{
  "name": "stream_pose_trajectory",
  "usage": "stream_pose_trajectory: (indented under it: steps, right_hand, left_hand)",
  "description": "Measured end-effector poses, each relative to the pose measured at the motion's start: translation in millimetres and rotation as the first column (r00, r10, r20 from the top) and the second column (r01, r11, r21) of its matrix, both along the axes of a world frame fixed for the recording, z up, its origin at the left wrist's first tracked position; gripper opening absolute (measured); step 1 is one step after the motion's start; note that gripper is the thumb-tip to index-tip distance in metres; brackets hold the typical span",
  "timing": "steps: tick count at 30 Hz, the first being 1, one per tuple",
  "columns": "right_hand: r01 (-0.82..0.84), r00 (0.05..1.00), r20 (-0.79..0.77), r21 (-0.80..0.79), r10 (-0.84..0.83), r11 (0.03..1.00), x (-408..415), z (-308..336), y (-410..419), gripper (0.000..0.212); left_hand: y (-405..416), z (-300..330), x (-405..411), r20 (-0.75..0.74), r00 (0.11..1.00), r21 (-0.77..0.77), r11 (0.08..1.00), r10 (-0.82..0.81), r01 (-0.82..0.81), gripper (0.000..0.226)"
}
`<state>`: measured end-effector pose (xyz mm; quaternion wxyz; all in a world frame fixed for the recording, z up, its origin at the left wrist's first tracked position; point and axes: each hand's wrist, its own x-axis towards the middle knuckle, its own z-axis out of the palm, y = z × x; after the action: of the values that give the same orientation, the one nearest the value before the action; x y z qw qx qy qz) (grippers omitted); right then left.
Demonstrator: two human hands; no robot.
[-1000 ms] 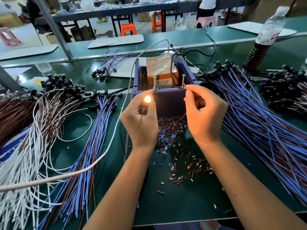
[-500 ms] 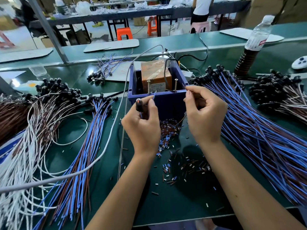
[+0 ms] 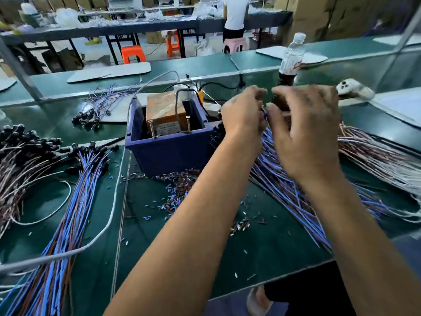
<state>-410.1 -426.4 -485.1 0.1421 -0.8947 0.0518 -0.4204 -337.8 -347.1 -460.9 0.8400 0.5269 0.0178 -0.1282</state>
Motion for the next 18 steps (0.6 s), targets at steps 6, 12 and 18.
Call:
stream_pose_trajectory:
  steps: [6,12,18]
  right_hand:
    - [-0.017,0.966,-0.256,0.066,0.033,0.998,-16,-6,-21,0.059]
    - [-0.143,0.98,-0.087,0.319,0.179,0.937,-36,22,-55,0.039]
    - [0.072,0.969,-0.247,0.165,-0.03,0.984,-39,15,-84,0.016]
  left_hand:
    - [-24,30,14,-0.029,0.997,-0.423,0.904,-0.077,0.057,0.04]
    - [-32,48,31,0.053,0.998,-0.393,0.918,-0.031,0.049,0.037]
    - [-26,8,49,0.145,0.989,0.272,0.96,0.032,-0.07,0.036]
